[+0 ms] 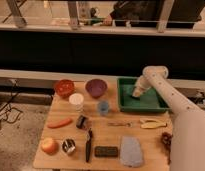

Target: Wipe tray with sponge

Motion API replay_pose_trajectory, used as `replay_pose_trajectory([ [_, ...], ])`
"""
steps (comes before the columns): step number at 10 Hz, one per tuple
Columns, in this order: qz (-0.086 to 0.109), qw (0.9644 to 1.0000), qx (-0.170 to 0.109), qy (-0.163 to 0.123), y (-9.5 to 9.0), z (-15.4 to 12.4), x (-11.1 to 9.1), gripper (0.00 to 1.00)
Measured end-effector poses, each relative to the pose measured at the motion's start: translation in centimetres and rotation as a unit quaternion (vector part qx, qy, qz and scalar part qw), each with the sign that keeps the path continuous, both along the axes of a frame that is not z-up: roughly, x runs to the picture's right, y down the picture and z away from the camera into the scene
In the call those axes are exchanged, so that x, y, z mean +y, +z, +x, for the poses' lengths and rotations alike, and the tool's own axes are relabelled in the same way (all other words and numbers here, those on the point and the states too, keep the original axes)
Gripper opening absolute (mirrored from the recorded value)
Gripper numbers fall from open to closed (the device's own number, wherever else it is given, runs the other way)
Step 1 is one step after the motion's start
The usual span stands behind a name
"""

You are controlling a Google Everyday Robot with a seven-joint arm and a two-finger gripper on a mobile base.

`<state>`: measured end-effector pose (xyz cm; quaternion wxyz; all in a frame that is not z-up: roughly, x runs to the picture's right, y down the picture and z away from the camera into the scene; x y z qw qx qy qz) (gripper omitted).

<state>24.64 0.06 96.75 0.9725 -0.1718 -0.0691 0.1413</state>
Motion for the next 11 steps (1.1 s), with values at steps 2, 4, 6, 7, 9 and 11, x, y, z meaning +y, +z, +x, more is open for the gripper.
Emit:
replay_pose_trajectory([
  [2, -0.001, 0.9999, -0.005, -0.015, -2.1, -0.6, 1.4, 0.00],
  [4, -0.009, 0.9996, -0.004, -0.026, -4.4, -0.5, 3.5, 0.00],
  [6, -0.015, 0.9994, 0.006, -0.030, -6.7, 1.3, 5.2, 0.00],
  [7, -0.017, 0.9995, 0.012, -0.026, -7.0, 2.4, 5.5, 0.00],
  [9, -0.018, 0.9994, 0.029, -0.009, -6.7, 5.2, 4.9, 0.00],
  [11, -0.017, 0.9990, 0.041, 0.006, -5.1, 6.9, 3.4, 0.00],
])
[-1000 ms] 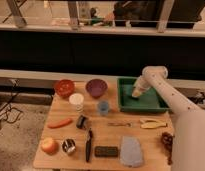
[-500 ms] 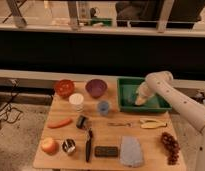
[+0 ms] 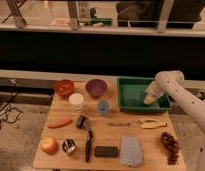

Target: Wipe tray with sponge

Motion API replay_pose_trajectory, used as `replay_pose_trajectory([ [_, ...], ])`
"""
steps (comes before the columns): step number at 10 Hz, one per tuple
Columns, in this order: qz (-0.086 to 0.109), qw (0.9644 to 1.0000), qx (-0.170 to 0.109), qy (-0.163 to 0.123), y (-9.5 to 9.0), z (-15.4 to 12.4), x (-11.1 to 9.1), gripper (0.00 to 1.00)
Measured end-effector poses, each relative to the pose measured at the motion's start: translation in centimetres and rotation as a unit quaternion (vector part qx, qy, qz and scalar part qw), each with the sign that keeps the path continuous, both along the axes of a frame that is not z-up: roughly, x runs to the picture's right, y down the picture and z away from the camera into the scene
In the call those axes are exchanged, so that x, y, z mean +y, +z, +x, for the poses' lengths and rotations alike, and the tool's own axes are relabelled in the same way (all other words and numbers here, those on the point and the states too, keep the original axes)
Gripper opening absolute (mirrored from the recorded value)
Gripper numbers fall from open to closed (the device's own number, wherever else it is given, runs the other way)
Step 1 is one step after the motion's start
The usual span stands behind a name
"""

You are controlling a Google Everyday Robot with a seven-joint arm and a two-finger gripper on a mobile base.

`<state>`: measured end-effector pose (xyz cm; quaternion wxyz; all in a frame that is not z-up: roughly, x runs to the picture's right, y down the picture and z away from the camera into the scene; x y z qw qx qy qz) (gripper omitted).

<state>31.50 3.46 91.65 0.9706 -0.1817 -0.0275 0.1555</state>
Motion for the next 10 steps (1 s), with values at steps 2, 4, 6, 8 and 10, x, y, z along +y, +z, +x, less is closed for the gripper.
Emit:
replay_pose_trajectory([
  [2, 0.000, 0.9998, 0.010, 0.015, 2.1, 0.9, -1.5, 0.00],
  [4, -0.004, 0.9996, 0.014, 0.023, 4.6, 0.3, -2.1, 0.00],
  [6, -0.006, 0.9998, 0.006, 0.020, 5.9, -2.0, -2.4, 0.00],
  [8, -0.002, 0.9998, -0.013, 0.014, 5.9, -4.7, -2.2, 0.00],
  [10, 0.010, 0.9993, -0.034, 0.006, 3.8, -6.0, -2.0, 0.00],
])
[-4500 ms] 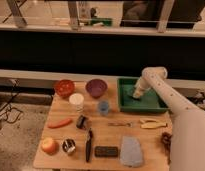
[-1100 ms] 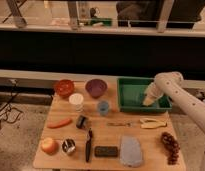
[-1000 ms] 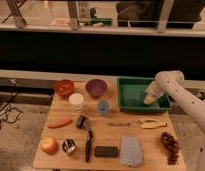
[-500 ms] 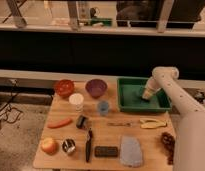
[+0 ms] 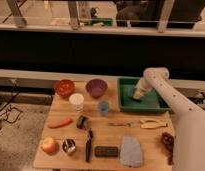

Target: Wipe tray with sponge

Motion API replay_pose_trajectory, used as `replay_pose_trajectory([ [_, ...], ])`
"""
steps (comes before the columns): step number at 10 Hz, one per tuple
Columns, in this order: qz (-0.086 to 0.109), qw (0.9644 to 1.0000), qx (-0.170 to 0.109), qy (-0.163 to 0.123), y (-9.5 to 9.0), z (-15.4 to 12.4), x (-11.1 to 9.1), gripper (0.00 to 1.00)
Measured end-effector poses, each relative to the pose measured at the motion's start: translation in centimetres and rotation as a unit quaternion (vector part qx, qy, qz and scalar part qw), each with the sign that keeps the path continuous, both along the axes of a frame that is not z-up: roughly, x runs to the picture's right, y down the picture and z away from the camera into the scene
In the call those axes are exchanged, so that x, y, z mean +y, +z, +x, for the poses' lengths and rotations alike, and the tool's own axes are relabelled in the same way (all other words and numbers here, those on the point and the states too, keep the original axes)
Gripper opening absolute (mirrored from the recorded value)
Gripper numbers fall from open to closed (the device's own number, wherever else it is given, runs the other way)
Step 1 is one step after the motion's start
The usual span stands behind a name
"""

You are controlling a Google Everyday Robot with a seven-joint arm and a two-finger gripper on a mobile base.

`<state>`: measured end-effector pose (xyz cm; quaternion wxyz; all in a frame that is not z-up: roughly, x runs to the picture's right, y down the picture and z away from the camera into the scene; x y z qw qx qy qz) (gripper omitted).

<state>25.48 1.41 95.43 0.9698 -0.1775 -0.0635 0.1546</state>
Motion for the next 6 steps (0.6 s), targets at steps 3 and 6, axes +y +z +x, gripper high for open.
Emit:
replay_pose_trajectory([
  [3, 0.013, 0.9999, -0.010, 0.001, -3.3, 1.2, 1.1, 0.00],
  [6, 0.031, 0.9993, -0.013, 0.018, -5.4, 3.3, 1.3, 0.00],
])
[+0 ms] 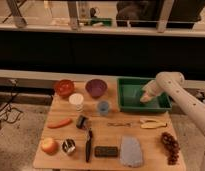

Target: Wipe tray with sponge

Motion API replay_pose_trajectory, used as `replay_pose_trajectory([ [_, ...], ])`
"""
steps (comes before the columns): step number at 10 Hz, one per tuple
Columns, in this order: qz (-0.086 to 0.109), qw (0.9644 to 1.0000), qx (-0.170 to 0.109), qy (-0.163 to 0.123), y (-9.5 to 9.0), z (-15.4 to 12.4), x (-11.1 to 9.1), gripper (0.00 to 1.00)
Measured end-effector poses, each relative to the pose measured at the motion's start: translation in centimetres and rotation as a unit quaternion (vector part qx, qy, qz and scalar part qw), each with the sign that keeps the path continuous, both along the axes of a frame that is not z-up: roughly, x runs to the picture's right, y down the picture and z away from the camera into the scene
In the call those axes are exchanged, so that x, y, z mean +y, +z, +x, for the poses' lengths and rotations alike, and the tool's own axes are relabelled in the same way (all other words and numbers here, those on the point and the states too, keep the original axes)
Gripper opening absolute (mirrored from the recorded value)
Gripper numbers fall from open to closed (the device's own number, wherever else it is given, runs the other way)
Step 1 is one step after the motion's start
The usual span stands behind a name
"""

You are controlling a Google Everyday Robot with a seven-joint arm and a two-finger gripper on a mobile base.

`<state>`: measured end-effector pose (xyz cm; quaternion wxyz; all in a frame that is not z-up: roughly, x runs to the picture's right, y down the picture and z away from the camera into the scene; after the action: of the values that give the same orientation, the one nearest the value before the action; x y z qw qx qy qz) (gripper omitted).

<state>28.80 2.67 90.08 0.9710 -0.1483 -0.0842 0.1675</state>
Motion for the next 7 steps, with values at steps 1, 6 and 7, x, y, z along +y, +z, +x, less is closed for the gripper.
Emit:
replay_pose_trajectory([
  [1, 0.013, 0.9999, -0.005, 0.002, -1.6, -0.1, -0.7, 0.00],
  [6, 0.024, 0.9996, -0.010, 0.003, -2.3, 0.2, -0.8, 0.00],
  [7, 0.025, 0.9996, -0.008, 0.005, -2.4, 0.8, -0.7, 0.00],
])
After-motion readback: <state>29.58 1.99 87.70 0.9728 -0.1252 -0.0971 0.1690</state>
